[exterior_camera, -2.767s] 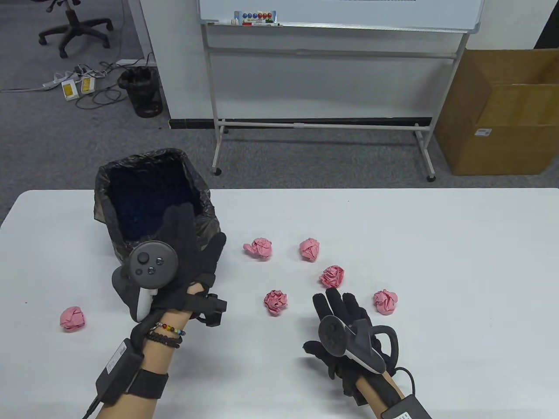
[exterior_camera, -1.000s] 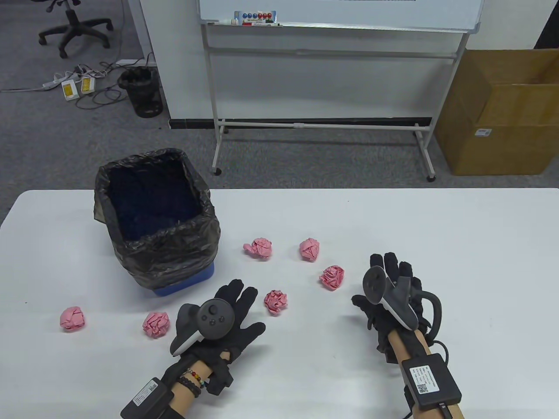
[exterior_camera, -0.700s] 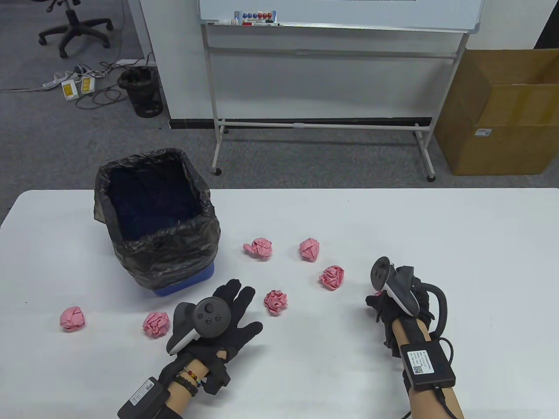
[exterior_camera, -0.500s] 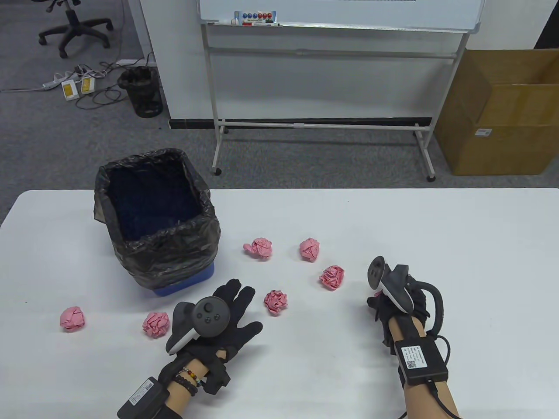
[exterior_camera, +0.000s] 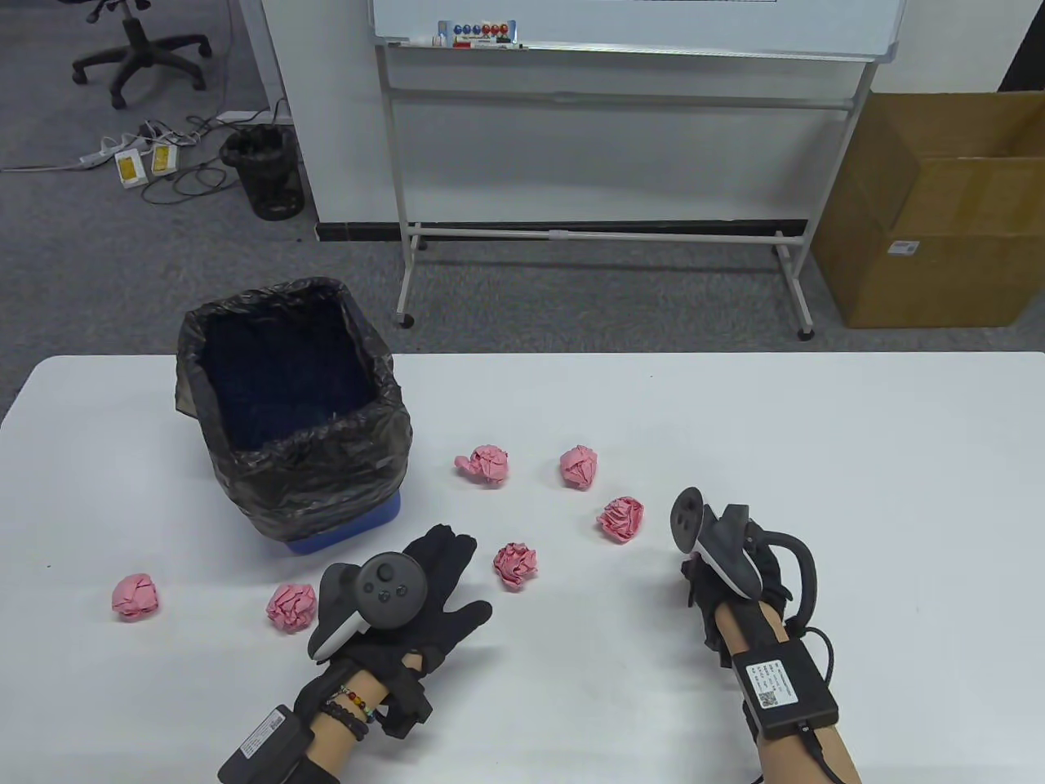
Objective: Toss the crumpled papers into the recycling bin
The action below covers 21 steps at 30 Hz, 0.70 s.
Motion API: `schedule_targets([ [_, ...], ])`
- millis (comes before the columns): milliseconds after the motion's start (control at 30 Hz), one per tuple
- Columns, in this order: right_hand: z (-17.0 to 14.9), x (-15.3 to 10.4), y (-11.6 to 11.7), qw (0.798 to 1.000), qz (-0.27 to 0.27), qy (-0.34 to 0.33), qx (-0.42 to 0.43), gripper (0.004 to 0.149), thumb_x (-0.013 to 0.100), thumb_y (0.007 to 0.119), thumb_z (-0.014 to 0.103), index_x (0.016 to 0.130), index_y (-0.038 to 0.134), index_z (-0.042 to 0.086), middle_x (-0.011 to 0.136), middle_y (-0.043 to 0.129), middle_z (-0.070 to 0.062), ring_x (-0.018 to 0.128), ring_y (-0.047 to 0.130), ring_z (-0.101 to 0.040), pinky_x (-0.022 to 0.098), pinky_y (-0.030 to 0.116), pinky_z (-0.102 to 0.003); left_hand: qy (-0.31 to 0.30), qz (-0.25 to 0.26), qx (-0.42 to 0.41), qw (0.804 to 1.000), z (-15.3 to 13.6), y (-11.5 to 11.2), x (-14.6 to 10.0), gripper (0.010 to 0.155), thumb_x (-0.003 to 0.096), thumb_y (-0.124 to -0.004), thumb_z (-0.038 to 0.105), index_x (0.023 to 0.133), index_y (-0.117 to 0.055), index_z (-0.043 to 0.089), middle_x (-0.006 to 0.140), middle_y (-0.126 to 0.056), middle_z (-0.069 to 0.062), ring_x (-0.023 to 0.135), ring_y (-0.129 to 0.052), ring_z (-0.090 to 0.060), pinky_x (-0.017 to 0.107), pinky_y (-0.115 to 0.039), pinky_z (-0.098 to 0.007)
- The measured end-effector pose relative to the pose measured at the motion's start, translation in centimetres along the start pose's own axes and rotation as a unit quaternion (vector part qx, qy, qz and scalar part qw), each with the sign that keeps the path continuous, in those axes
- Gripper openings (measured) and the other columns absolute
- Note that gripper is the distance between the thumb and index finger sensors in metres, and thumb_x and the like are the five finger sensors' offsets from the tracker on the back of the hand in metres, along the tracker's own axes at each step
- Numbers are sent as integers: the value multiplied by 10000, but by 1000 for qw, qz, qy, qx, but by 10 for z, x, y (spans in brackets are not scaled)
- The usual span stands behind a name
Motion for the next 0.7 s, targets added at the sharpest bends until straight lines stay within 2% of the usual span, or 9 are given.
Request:
schedule_targets([
  [333,40,-45,-18,991,-25,-89,102,620,221,1006,480,807,894,312,788,1009,21,551,1136,-166,360,980,-213,3,-23,-75,997,-8,-4,2,852,467,-743,600,1128,-435,158,1193,-478,-209,1062,-580,-473,722,-576,-626],
  [700,95,-96,-40,944,-5,-186,273,637,215,1013,477,815,886,305,796,1002,24,563,1136,-161,364,984,-210,5,-74,-250,965,-17,-11,6,874,461,-751,617,1125,-451,135,1176,-505,-242,1027,-678,-464,694,-666,-595],
])
Point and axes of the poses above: the tracker on the back of each hand, its own z axis roughly to the thumb side, its own x axis roughly from the wrist to the fingertips, y = z × x, the point moved 3 cm from there along x, roughly from the wrist to the fingertips
